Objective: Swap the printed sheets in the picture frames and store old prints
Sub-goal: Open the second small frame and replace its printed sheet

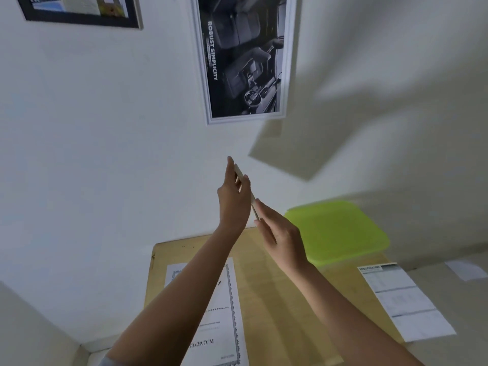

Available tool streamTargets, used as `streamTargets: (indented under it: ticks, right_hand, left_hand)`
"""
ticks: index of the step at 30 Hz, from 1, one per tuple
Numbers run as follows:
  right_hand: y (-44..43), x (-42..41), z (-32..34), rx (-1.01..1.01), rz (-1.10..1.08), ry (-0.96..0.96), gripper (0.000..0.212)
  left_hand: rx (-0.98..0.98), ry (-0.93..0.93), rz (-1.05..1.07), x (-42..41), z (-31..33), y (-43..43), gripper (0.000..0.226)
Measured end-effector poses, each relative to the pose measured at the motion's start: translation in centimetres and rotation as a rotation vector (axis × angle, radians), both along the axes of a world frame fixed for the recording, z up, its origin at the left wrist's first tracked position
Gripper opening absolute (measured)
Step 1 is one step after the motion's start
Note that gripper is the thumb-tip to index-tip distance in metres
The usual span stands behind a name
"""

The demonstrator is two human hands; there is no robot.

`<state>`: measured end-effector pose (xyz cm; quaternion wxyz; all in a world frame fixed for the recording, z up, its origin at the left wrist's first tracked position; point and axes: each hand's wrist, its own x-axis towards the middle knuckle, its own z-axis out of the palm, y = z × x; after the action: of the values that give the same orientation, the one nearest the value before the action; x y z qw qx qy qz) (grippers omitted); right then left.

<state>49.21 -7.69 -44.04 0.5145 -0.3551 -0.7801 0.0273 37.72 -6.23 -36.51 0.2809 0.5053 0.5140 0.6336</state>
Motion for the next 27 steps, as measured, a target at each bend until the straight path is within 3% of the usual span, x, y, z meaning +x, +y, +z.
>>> streamTargets:
  ticks: [5, 10, 13, 16, 21, 25, 27]
  right_hand:
    - [-0.8, -1.7, -1.9, -0.182, 0.166, 0.116, 0.039]
    - [0.4, -1.0, -2.4, -0.272, -0.019, 0.251, 0.035]
    - [1.2, -0.8, -2.5, -0.567, -0.112, 0.288, 0.045]
    - [1.0, -1.3, -2.2, -0.829, 0.060, 0.451, 0.049]
    - [0.7, -0.3, -2.8, -0.852, 0.111, 0.634, 0.053]
    - [1.1, 2.4, -0.7, -0.786, 0.180, 0.911, 0.047]
    - [2.4, 4.8, 0.9, -0.759, 0.192, 0.961, 0.049]
  left_hand:
    - [-0.047, -0.142, 0.084, -3.5, -1.1, -0.3, 0.049]
    - [-0.057, -0.254, 0.062, -7.2, -1.8, -1.5, 0.046]
    - [-0.072, -0.285, 0.016, -9.0, -2.5, -1.9, 0.042]
    - [-0.099, -0.343, -0.015, -9.7, -3.0, -2.2, 0.038]
    - [-0.092, -0.408, -0.087, -8.8, -2.7, -2.0, 0.033]
    - [-0.053, -0.429, -0.169, -5.5, -1.2, -0.1, 0.033]
    - [-0.031, -0.443, -0.211, -3.2, -0.2, 1.5, 0.034]
